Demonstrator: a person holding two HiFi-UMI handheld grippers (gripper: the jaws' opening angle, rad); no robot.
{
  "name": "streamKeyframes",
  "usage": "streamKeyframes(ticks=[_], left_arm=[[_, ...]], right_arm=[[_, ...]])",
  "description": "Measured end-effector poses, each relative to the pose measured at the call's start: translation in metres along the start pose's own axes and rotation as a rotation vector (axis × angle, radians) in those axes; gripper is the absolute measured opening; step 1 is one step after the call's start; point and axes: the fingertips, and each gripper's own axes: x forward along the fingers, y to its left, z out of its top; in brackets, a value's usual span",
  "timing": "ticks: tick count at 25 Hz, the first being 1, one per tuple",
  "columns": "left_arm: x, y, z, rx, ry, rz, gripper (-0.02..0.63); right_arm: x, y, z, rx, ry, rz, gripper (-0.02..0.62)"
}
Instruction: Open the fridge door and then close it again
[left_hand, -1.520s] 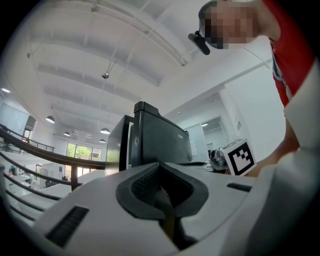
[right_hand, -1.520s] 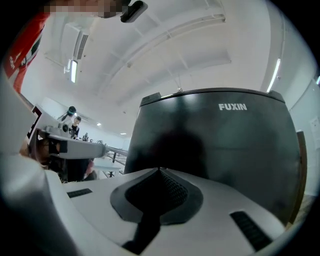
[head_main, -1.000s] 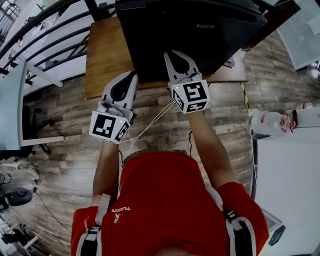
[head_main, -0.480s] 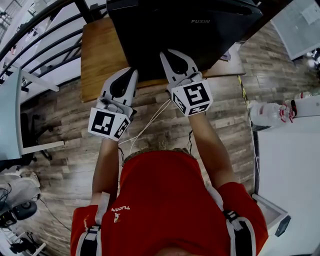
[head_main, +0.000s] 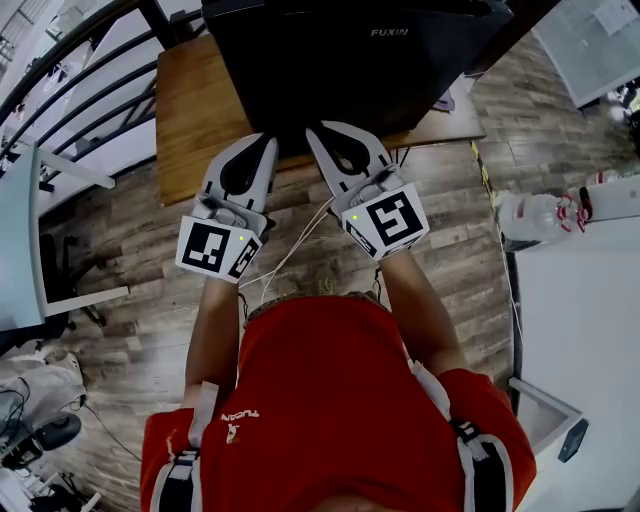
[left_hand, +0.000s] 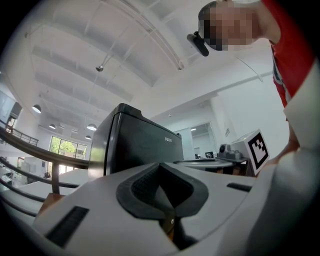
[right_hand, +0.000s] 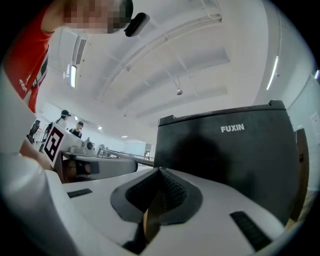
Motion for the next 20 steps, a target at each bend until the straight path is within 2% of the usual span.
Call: streamKeyframes(ticks=[9, 20], left_arm=[[-0.008, -0.001, 0.002, -0.001, -0.004, -0.006, 0.009], [-0.008, -0.002, 0.002, -0.009, -0.007, -0.014, 0.009]], right_arm=[[-0.008, 0.019, 0.002, 0.036, -0.006, 0.004, 0.025], [-0.014, 0.017, 0.000, 0.032, 0.004, -0.006, 0.025]])
